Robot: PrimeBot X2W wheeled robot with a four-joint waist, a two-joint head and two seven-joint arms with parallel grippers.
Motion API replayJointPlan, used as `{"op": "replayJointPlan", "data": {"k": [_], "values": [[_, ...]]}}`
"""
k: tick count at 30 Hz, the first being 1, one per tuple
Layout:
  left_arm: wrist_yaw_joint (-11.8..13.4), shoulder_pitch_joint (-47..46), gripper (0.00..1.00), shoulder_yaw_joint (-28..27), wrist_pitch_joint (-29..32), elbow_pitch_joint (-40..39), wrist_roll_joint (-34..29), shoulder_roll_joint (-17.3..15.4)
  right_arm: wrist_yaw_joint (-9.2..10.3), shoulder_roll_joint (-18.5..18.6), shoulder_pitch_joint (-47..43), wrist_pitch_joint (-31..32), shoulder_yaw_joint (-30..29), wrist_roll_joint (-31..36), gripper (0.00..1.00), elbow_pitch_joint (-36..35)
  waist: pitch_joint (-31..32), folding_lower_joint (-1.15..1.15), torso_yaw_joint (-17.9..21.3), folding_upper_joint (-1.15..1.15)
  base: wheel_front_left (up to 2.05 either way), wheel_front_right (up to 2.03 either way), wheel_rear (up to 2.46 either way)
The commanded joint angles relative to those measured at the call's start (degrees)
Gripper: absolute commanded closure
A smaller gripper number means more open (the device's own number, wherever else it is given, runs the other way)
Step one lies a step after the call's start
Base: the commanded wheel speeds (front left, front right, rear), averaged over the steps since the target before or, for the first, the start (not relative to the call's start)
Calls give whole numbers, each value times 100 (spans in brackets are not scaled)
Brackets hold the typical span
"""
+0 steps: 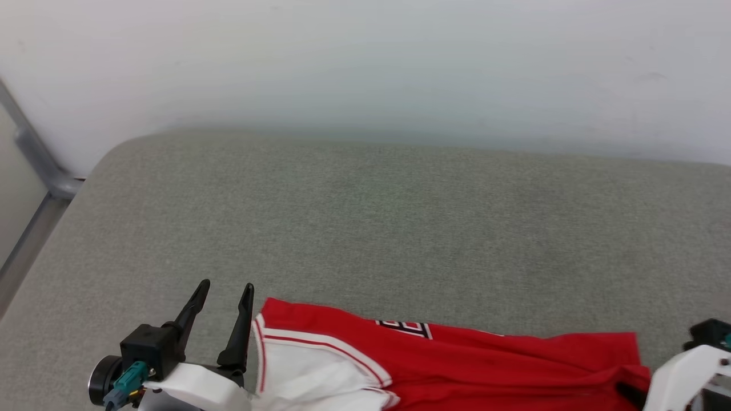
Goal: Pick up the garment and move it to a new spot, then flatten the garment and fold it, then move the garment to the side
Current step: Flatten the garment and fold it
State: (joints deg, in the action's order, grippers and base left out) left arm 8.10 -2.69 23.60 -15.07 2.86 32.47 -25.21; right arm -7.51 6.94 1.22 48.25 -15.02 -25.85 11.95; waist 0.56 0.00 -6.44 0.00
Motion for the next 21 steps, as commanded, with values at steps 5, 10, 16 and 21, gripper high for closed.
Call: {"op": "replayJointPlan", "data": {"k": [5,10,16,21], "values": [[49,110,0,42,47,-49,-54,-72,5,123,37,78,-820,234,100,-155,55,0,228,0,0,0,0],[88,109,0,58,78,-78,-45,-99,4,-8,117,371,-1567,411,100,-375,32,0,372,0,0,0,0],[94,94,0,51,95,-65,-7,-115,4,-385,494,1202,-1933,-668,100,-370,-3,0,449,0,0,0,0],[68,9,0,103,122,-34,-3,-78,4,-410,699,1886,-1471,-2725,100,437,0,0,362,0,0,0,0]]}}
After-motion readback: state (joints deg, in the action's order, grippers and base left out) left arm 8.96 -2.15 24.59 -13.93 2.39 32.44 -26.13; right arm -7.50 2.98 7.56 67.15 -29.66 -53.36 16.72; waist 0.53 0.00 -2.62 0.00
